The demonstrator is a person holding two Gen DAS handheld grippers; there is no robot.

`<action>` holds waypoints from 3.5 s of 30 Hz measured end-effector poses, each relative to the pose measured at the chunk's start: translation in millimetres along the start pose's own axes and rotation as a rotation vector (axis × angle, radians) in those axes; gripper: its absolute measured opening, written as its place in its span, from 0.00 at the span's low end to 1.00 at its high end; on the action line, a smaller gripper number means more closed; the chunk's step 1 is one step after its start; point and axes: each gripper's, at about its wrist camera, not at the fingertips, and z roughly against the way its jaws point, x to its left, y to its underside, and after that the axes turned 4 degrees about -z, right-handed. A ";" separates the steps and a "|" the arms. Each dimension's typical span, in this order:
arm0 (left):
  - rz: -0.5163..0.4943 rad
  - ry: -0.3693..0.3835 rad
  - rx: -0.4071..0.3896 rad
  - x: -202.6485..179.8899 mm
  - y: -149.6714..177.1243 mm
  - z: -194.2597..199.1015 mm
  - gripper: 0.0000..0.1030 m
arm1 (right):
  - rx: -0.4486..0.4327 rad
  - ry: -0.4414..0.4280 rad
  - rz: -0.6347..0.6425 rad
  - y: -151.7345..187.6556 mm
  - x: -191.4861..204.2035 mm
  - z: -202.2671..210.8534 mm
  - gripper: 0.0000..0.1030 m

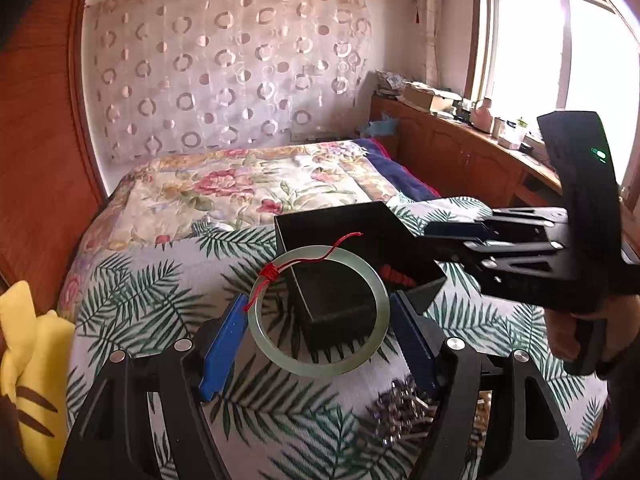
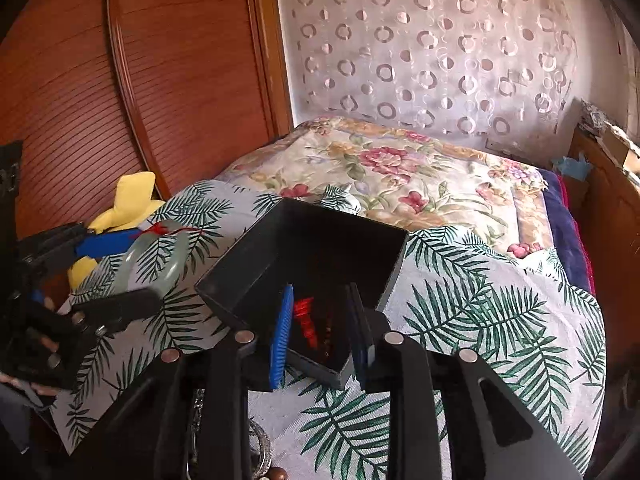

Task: Organize jewelry
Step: 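Drop the red bracelet into the black box with the right tool while the left lowers the jade bangle in, then grasp the purple-flower hair comb with the left tool, then grasp a pearl necklace strand with the right tool while the left tool holds the comb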

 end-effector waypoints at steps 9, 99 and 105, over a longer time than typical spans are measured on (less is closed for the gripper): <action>-0.026 -0.002 0.032 -8.1 -20.3 -31.7 0.67 | -0.027 0.013 -0.018 9.9 -12.1 19.3 0.28; 0.016 0.149 0.157 -19.8 70.7 -5.2 0.17 | 0.012 0.016 -0.128 158.6 2.6 74.8 0.56; 0.028 0.100 0.122 -7.7 71.7 7.8 0.17 | 0.011 0.031 -0.102 157.5 7.5 74.8 0.56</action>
